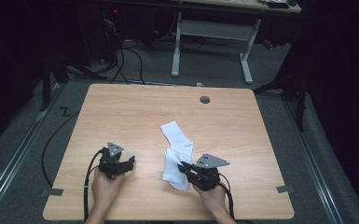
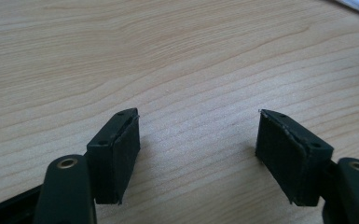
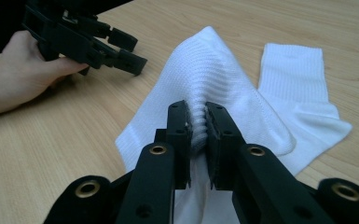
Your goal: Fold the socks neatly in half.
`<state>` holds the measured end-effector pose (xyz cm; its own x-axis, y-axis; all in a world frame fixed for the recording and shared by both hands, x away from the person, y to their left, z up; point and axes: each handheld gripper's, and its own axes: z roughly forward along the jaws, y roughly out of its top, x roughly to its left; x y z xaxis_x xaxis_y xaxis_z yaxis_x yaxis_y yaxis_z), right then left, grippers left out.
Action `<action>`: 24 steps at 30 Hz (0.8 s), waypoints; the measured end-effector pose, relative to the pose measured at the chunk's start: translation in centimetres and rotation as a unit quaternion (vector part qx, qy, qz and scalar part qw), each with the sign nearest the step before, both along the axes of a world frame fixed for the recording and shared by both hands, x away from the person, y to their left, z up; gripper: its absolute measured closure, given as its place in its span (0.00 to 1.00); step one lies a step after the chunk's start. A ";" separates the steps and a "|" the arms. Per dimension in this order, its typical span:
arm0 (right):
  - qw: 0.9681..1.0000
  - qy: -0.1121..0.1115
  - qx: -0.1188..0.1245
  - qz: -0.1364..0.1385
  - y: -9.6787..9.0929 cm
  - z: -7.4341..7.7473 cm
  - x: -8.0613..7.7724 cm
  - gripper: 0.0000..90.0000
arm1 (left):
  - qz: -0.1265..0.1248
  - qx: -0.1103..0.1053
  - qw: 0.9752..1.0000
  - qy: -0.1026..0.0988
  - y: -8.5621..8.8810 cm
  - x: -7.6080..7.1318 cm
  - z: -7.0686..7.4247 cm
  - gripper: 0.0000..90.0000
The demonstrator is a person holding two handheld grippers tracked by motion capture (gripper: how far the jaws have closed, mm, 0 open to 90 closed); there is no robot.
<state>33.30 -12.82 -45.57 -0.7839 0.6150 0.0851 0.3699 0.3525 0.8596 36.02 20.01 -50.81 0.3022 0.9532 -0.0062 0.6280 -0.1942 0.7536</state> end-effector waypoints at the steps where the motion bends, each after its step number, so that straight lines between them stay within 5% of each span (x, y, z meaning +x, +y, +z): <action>1: 1.000 0.002 -0.001 -0.001 0.0 -0.1 0.1 0.90 | 0.000 0.000 1.000 0.000 0.0 0.0 0.0 0.34; 17: 0.999 0.026 -0.010 -0.019 -0.7 -1.8 1.7 0.89 | -0.004 0.000 1.000 0.000 -0.1 -0.1 0.0 0.34; 24: 0.999 0.031 -0.025 -0.025 -0.5 -2.4 2.4 0.89 | -0.040 -0.001 0.999 -0.011 -1.6 -0.9 0.2 0.34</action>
